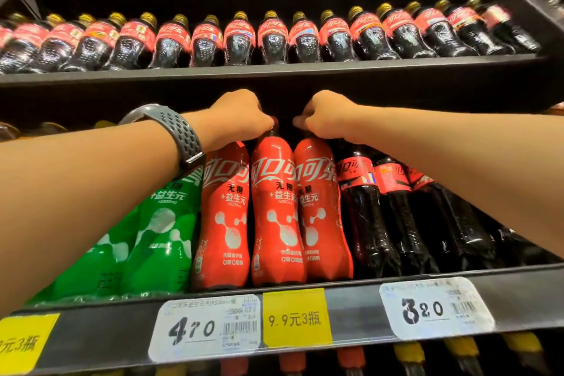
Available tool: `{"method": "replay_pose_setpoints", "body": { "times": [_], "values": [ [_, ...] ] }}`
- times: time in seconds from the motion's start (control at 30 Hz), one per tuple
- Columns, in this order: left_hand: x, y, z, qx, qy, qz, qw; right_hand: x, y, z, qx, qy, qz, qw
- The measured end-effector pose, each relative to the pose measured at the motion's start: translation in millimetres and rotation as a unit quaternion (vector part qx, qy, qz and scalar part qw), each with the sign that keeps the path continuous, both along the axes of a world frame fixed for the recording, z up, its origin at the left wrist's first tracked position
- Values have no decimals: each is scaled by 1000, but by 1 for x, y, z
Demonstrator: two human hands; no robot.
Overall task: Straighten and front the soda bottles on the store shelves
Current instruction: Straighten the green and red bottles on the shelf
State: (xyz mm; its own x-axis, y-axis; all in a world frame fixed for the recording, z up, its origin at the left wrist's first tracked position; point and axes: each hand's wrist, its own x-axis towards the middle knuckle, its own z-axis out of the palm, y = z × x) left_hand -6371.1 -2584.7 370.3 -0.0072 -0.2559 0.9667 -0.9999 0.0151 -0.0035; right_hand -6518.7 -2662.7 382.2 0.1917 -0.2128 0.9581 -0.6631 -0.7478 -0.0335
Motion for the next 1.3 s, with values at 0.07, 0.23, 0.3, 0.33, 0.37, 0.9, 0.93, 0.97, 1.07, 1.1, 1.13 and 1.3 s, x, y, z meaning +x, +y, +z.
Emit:
{"method": "replay_pose_setpoints", "body": {
  "times": [0.07, 0.23, 0.3, 0.33, 0.37, 0.9, 0.93, 0.97, 1.07, 1.1, 1.13, 1.3],
  "values": [
    [-3, -1, 1, 3, 8, 3, 1000, -3, 3, 2, 0, 0, 3, 1000],
    [-6, -2, -3, 11, 5, 5, 1000, -10, 9, 4, 10, -7, 19, 1000],
    [-6, -1, -3, 13, 7, 7, 1000, -10, 10, 1, 11, -4, 21, 1000],
    [-7, 0, -3, 12, 8, 10, 1000, -11, 10, -1, 11, -5, 24, 1000],
    [-7, 0, -3, 11, 10, 14, 1000, -11, 9, -2, 10, -9, 29, 999],
    [-13, -3, 1, 15, 20, 44, 999, -9, 6, -11, -8, 5, 32, 999],
    [-13, -3, 1, 15, 18, 49, 999, -10, 6, -11, -7, 9, 29, 1000],
    [-14, -3, 1, 16, 15, 54, 998, -12, 6, -11, -6, 12, 21, 1000],
    [-21, -1, 2, -2, -2, 63, 998, -24, 8, -7, -18, 5, -9, 1000],
    [-25, -1, 3, -18, -17, 61, 998, -30, 10, -5, -25, -2, -13, 1000],
    [-30, -1, 5, -33, -34, 51, 998, -37, 11, -3, -33, -4, -23, 999],
    [-74, -14, 6, -28, -90, -3, 996, -83, -5, -8, -49, 62, -169, 983]
  ]
}}
